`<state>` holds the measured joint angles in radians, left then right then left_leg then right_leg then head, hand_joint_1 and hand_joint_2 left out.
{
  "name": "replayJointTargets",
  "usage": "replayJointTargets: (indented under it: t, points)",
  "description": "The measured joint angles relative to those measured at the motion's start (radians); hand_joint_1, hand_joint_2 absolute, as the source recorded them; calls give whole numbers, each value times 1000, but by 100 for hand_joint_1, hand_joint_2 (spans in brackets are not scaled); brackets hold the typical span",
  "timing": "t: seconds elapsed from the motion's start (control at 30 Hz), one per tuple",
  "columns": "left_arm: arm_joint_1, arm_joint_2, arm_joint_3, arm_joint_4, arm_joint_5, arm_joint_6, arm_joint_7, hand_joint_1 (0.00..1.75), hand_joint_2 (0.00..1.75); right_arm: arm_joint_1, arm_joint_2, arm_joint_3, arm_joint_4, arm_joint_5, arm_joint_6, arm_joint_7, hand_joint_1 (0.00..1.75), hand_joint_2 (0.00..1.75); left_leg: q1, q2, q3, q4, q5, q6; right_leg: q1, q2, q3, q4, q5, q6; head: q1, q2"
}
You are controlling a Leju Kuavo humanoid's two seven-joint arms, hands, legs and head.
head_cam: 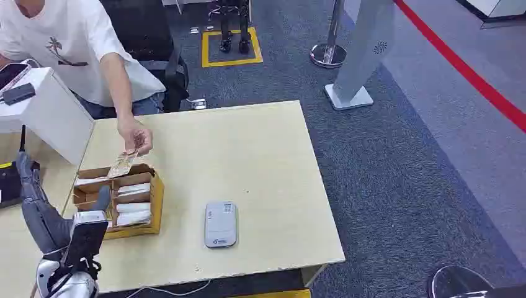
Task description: Pass the card to the sensor for recognition and then transmit it.
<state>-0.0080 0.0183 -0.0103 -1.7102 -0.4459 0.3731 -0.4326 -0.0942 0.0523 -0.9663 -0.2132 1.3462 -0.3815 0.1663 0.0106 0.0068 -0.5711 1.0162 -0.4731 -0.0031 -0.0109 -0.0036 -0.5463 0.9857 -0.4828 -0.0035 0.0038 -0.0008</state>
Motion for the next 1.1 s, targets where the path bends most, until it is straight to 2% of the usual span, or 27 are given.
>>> replayJointTargets:
  t: [0.4, 0.43, 0.5, 0.57, 0.6, 0.7, 0.93, 1.0, 1.03, 1.07, 1.1]
  points:
    - [-11, -7, 0, 8, -31, 0, 3, 0, 175, -5, 1, 3, 0, 42, 9, 11, 0, 0, 0, 0, 0, 0, 0, 0, 0, 0, 0, 0, 0, 0, 0, 0]
    - [-12, -7, 0, 8, -61, -4, 39, 0, 175, -4, 1, 3, 0, 42, 8, 12, 0, 0, 0, 0, 0, 0, 0, 0, 0, 0, 0, 0, 0, 0, 0, 0]
    - [-20, 4, 0, 18, -144, -47, 169, 0, 175, -1, 1, 3, 0, 41, 9, 13, 0, 0, 0, 0, 0, 0, 0, 0, 0, 0, 0, 0, 0, 0, 0, 0]
    - [-58, 27, 0, 76, -240, -92, 299, 0, 175, 1, 1, 3, 0, 48, 17, 15, 0, 0, 0, 0, 0, 0, 0, 0, 0, 0, 0, 0, 0, 0, 0, 0]
    - [-75, 40, 0, 113, -269, -103, 334, 0, 175, 1, 1, 3, 0, 50, 17, 19, 0, 0, 0, 0, 0, 0, 1, -1, 0, 0, 0, 0, 1, -1, 0, 0]
    - [-127, 72, 0, 193, -354, -113, 378, 0, 175, 1, 1, 3, 0, 55, 18, 26, 0, 0, 1, 0, 0, 0, 2, -1, 1, 0, 0, 0, 1, -1, 0, 0]
    - [-238, 172, -16, 297, -504, -269, 485, 0, 175, -4, 1, 4, 0, 58, 33, 28, 0, 0, 1, 0, 0, 0, 2, -1, 1, 1, -1, 1, 1, -1, 0, 0]
    - [-257, 190, -21, 309, -530, -283, 495, 0, 175, -5, 2, 4, 0, 57, 37, 18, 0, 0, 1, 0, 0, 0, 2, -1, 1, 1, -1, 1, 1, -1, 0, 0]
    - [-278, 209, -28, 318, -552, -300, 504, 12, 175, -6, 4, 4, 0, 57, 40, 11, 0, 0, 1, 0, 0, 0, 2, -2, 1, 1, -1, 1, 1, -1, 0, 0]
    - [-303, 229, -37, 325, -565, -327, 513, 54, 175, -9, 8, 4, 0, 56, 40, 12, 0, 0, 1, 0, -1, 0, 2, -2, 1, 1, -1, 1, 1, -1, 0, 0]
    - [-326, 245, -43, 330, -572, -347, 521, 75, 175, -14, 11, 4, 0, 56, 40, 18, 0, 0, 1, 0, -1, 0, 2, -2, 2, 1, -1, 1, 1, -1, 0, 0]
